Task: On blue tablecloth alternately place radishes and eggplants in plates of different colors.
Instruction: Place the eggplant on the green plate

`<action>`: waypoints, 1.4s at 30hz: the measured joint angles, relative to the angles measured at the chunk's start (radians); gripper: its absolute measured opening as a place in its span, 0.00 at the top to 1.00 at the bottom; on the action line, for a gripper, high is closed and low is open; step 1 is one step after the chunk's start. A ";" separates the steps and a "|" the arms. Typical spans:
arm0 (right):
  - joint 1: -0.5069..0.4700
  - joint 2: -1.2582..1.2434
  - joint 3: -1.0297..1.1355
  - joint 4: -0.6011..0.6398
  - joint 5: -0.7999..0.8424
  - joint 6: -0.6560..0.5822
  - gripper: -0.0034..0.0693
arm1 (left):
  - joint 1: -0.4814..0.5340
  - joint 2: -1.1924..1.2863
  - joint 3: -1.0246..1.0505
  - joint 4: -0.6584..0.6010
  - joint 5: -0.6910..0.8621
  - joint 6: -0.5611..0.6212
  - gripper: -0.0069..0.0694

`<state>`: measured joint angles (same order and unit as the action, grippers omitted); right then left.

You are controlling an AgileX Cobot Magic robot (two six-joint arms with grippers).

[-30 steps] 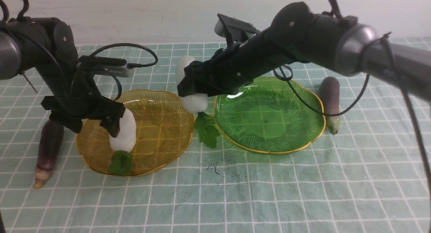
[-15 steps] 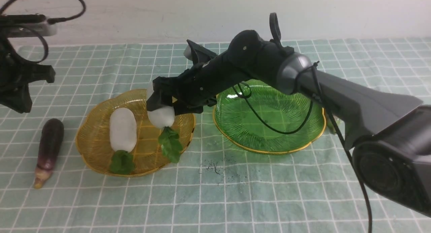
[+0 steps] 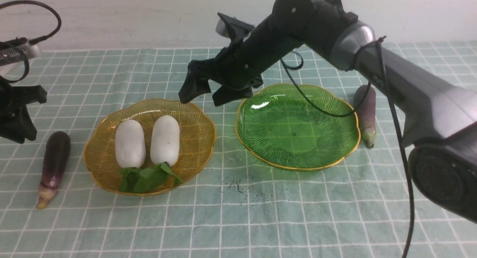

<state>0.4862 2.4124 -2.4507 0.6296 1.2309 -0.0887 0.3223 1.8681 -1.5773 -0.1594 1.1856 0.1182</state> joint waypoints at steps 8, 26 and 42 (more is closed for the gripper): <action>-0.112 -0.182 -0.074 -0.288 0.029 0.135 0.44 | -0.037 0.138 0.000 -0.003 -0.061 0.069 0.25; -0.229 -0.470 -0.050 -0.512 0.047 0.138 0.58 | -0.047 0.219 0.000 0.098 -0.147 0.050 0.16; -0.403 -0.568 0.112 -0.598 0.050 0.089 0.92 | -0.065 0.062 0.000 0.040 -0.066 -0.032 0.55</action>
<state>0.0834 1.8440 -2.3390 0.0319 1.2807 0.0000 0.2576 1.9300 -1.5773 -0.1193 1.1192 0.0859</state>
